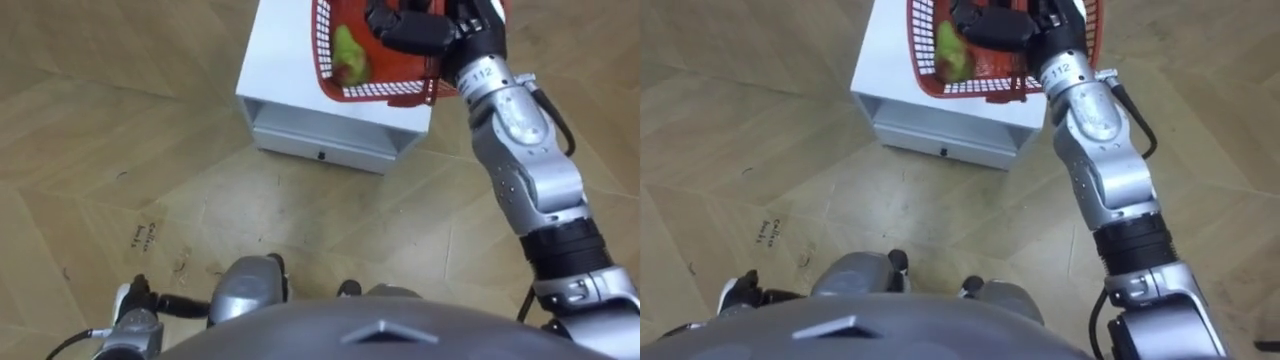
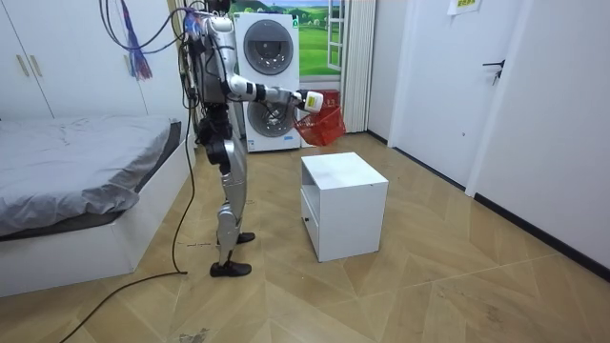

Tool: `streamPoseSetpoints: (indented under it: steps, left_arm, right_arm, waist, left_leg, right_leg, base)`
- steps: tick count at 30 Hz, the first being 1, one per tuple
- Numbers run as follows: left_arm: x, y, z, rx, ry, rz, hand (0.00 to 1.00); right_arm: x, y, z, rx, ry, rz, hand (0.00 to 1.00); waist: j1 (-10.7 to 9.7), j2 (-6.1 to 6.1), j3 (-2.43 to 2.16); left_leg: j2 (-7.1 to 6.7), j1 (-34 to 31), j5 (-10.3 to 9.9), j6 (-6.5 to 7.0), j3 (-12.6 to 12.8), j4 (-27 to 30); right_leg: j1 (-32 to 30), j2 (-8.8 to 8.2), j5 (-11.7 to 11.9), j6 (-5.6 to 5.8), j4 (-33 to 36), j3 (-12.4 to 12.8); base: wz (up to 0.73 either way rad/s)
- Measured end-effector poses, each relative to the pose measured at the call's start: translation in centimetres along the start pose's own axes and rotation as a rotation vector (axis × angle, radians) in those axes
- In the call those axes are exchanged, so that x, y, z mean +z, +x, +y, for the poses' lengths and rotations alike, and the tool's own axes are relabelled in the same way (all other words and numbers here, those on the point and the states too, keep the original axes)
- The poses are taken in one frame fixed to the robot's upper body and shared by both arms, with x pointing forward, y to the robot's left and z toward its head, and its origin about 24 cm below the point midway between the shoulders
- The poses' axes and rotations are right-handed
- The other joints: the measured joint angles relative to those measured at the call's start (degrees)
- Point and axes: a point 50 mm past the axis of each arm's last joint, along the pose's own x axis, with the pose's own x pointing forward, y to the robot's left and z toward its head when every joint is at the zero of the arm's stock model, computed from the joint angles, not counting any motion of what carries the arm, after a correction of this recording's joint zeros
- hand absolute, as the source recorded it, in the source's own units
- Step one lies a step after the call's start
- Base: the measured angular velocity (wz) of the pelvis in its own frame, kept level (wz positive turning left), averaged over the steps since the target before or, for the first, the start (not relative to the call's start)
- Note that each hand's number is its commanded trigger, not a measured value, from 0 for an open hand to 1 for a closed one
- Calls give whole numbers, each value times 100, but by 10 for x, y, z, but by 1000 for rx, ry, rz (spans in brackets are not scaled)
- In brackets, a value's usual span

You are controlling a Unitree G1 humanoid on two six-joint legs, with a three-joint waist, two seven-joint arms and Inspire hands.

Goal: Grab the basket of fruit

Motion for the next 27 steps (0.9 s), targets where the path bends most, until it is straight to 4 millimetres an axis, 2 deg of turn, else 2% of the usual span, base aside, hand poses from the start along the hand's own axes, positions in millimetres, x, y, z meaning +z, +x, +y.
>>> streamPoseSetpoints:
  steps: [2, 7, 11, 15, 18, 22, 27]
  left_arm:
    - [-4, -1, 0, 0, 2, 9, 0]
    - [-16, -2, 1, -7, 10, 46, 0]
    - [-21, -2, 3, -22, 16, 64, 0]
    - [-22, -2, 5, -28, 33, 64, 0]
    - [-21, -2, 5, -41, 35, 62, 0]
    - [-21, -2, 5, -46, 51, 61, 0]
    - [-21, -1, 5, -46, 55, 73, 0]
  right_arm:
    - [-7, 4, -5, -28, 20, 38, 100]
    - [-19, 6, -14, -90, 47, 94, 100]
    - [-23, 17, -21, -135, 44, 129, 100]
    - [-31, 19, -24, -167, 55, 169, 100]
    - [-41, 17, -26, -193, 60, 210, 100]
    - [-44, 26, -30, -232, 86, 244, 100]
    - [-40, 37, -42, -304, 133, 264, 100]
  waist:
    - [48, 31, 17]
    - [187, 71, 19]
    - [186, 73, 19]
    - [221, 75, 20]
    - [328, 104, 42]
    - [450, 220, 115]
    - [467, 289, 114]
  left_leg:
    - [0, -77, 0, 0, -41, 36]
    - [-4, -175, 1, -1, -83, 36]
    - [-32, -377, 17, 18, -144, 84]
    - [-86, -471, 25, 34, -227, 107]
    - [-121, -571, 26, 39, -281, 181]
    - [-128, -721, 44, 81, -349, 224]
    - [-225, -872, 89, 144, -416, 236]
  right_leg:
    - [-36, 1, 0, 0, 0, -60]
    - [-114, -4, 0, 0, 1, -131]
    - [-244, -47, -1, 1, 11, -314]
    - [-292, -97, -12, 19, 14, -447]
    - [-315, -152, -16, 27, 14, -619]
    - [-431, -223, -33, 55, 76, -721]
    - [-624, -298, -89, 132, 306, -805]
  base:
    - [10]
    - [5]
    - [12]
    - [14]
    - [15]
    - [12]
    - [12]
